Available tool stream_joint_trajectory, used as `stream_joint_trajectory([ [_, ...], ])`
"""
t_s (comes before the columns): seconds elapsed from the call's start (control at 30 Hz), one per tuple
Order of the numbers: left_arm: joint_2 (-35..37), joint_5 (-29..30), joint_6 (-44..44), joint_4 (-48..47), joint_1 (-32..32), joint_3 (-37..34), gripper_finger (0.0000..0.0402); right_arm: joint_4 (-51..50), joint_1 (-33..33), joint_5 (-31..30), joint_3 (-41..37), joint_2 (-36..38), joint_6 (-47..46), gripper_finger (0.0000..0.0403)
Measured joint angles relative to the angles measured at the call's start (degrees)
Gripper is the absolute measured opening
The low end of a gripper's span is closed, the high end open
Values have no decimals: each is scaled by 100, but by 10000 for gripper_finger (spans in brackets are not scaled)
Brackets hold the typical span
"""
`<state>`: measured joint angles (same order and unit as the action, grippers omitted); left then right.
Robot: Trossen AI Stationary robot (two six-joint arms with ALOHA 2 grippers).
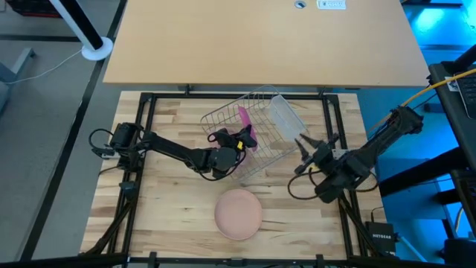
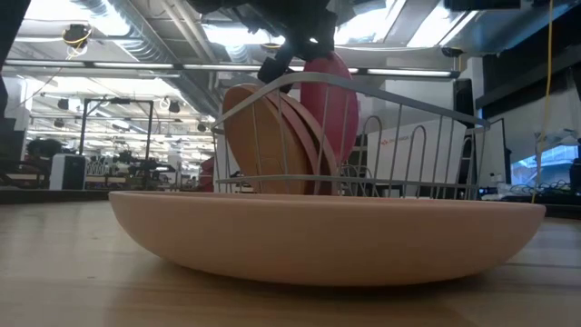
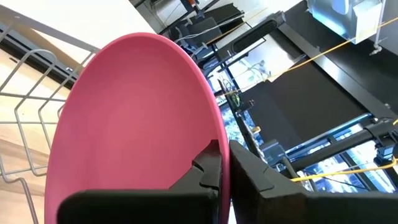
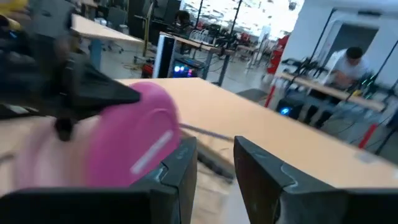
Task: Sort dishes
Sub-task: Put the pink plate into the dish rack
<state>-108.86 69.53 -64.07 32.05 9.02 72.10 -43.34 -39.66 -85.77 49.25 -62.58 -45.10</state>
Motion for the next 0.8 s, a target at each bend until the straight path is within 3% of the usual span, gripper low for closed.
stream_joint_trajectory([
  [0.17, 0, -158, 4, -2, 2, 0, 5, 1475, 137, 209, -153, -468, -12, 111],
  [0.33, -2, -168, 4, -2, 11, 0, 5, 2398, 692, 758, -165, -1163, -13, 111],
  [0.43, -2, -183, 4, -12, 11, 0, 5, 2780, 1099, 1110, -165, -1619, -11, 111],
  [0.6, -2, -205, 813, -137, 21, 2, 6, 3124, 1486, 1690, -168, -2051, 182, 111],
  [0.8, 0, -174, 737, -259, 26, 2, 6, 3298, 1478, 1739, -168, -1986, 781, 111],
])
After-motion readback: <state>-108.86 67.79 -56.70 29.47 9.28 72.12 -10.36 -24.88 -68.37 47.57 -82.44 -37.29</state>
